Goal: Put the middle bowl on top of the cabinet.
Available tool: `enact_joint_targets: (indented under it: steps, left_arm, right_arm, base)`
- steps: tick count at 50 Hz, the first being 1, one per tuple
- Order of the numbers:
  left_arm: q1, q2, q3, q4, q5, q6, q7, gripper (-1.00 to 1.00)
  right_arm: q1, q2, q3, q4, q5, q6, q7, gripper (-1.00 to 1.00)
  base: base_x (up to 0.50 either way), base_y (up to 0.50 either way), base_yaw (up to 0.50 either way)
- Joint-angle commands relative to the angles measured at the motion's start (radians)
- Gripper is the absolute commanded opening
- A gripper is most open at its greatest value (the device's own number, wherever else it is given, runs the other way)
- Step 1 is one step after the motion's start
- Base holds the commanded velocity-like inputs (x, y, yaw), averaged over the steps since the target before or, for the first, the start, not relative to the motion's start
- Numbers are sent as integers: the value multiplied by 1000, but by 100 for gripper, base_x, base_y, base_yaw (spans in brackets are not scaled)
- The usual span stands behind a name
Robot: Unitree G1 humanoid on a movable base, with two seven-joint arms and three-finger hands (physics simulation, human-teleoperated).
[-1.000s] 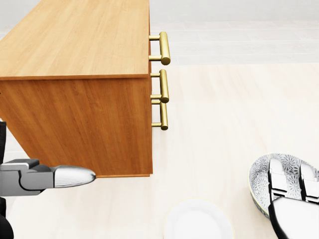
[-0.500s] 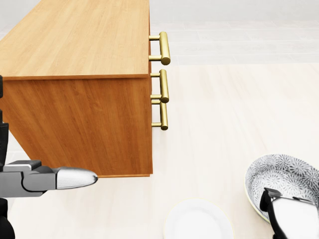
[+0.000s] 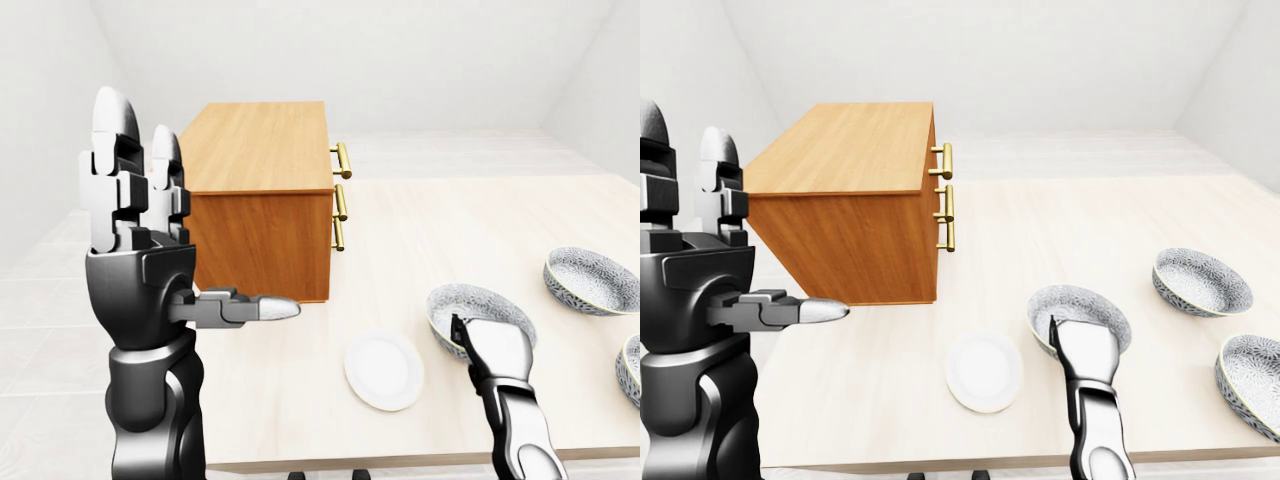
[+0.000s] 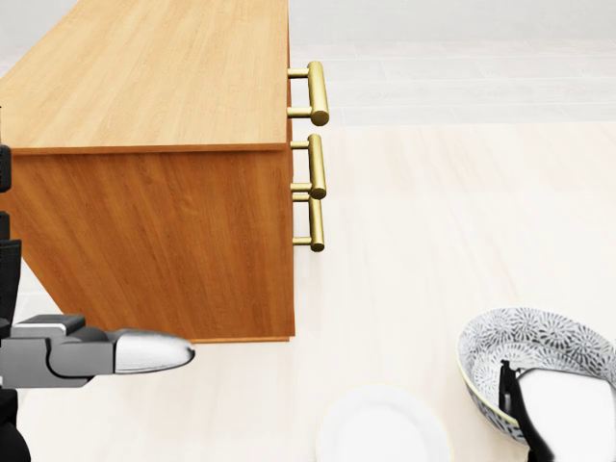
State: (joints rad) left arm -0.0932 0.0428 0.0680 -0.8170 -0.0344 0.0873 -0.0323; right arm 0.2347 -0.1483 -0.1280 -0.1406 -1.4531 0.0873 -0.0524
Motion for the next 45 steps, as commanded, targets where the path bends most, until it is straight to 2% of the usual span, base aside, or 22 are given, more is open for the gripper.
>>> enact_joint_targets:
  steps: [1,15,23,30,45]
  left_arm:
    - [-6,-1,-5,-8,1,0,-5,100]
    - [-12,-2,-4,-6,1,0,-4,100]
    - [-10,-2,-2,-1,-4,0,-7,100]
    - [-1,6,-22,-3,17,0,-18,100]
    - [-8,1,1,-3,11,0,-13,100]
  right_arm:
    - [21,17,-10,-221,-48,0,122,-100]
    - [-13,48,-37,-326,-162,0,216,-100]
    - [-49,54,-34,-351,-176,0,247,-100]
    - [-96,49,-35,-380,-185,0,293,-100]
    - [-235,39,11,-330,-221,0,339,-100]
  base:
    - [0,0,0]
    - [0,0,0]
    - [0,0,0]
    - [0,0,0]
    - [0,0,0]
